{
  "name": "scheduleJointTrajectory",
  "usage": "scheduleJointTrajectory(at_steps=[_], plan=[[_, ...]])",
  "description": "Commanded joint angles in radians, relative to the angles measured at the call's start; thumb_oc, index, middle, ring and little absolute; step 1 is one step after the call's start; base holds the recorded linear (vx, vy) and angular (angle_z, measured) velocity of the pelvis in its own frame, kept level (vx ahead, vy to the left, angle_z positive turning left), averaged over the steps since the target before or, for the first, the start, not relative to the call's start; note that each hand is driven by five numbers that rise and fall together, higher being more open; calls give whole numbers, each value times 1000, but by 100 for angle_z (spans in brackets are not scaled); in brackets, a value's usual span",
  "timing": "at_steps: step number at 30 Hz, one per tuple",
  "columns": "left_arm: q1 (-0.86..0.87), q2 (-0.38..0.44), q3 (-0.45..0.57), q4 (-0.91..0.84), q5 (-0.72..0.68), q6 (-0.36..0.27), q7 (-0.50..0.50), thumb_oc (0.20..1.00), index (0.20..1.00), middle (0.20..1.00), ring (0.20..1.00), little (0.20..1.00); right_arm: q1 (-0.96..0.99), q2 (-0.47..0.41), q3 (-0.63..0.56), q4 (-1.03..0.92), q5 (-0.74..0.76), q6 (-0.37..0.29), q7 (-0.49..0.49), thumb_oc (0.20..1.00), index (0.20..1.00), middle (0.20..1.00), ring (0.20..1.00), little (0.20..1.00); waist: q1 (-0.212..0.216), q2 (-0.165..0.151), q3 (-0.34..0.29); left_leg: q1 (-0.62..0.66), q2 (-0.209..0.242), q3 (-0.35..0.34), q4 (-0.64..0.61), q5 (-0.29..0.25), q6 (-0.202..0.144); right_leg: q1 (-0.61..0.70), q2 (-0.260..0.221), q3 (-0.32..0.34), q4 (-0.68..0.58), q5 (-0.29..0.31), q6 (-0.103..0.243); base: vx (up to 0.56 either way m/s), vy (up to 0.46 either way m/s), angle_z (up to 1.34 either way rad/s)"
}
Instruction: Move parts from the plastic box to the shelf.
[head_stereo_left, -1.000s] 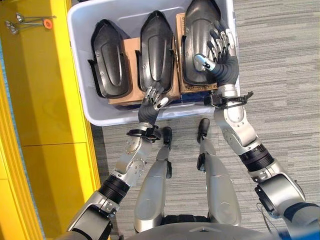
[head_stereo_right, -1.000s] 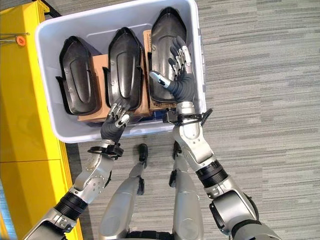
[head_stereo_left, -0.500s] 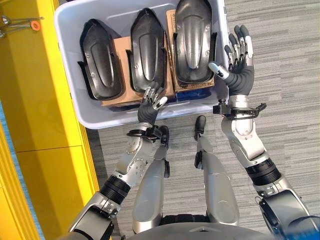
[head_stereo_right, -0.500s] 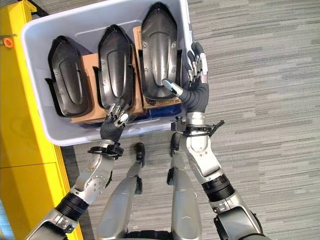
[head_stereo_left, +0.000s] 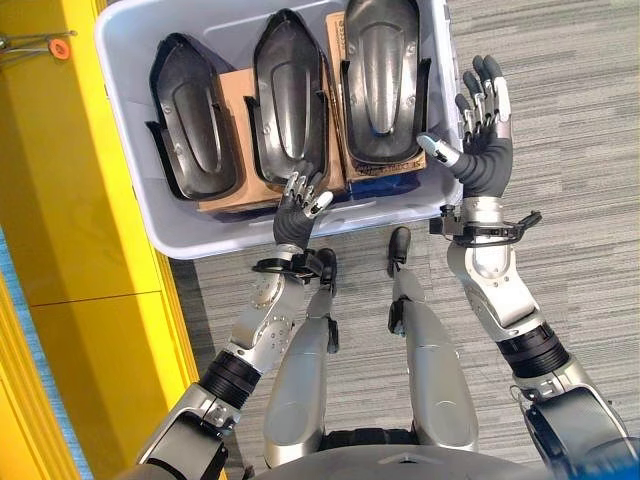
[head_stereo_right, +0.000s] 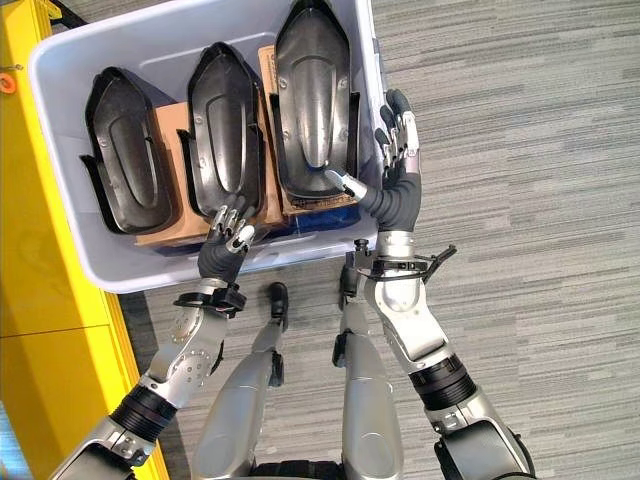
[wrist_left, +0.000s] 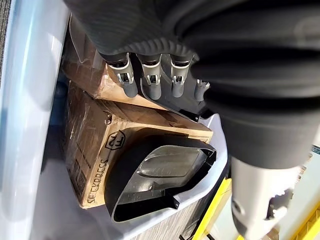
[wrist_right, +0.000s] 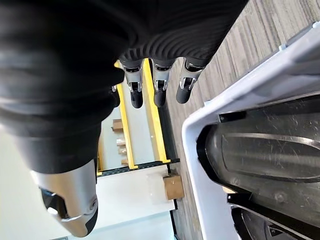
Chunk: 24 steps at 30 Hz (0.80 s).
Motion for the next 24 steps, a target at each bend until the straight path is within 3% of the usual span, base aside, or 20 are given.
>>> scheduleJointTrajectory(at_steps=[1,24], plan=[[63,28,14,-123,42,-62,-2,1000,1000,1000,1000,1000,14,0,8,-98,-49,-42,-7,1000,1000,1000,1000,1000,0,-23,-30,-24,51,38,70,-53,-21,-16,-86,22,82,-59,131,0,0,0],[49,20,14,-119,40,-79,12,1000,1000,1000,1000,1000,-9,5,31,47,-95,2,-34,1000,1000,1000,1000,1000,5,-20,-13,-68,43,33,89,-52,-17,-42,-91,17,85,-53,131,0,0,0]])
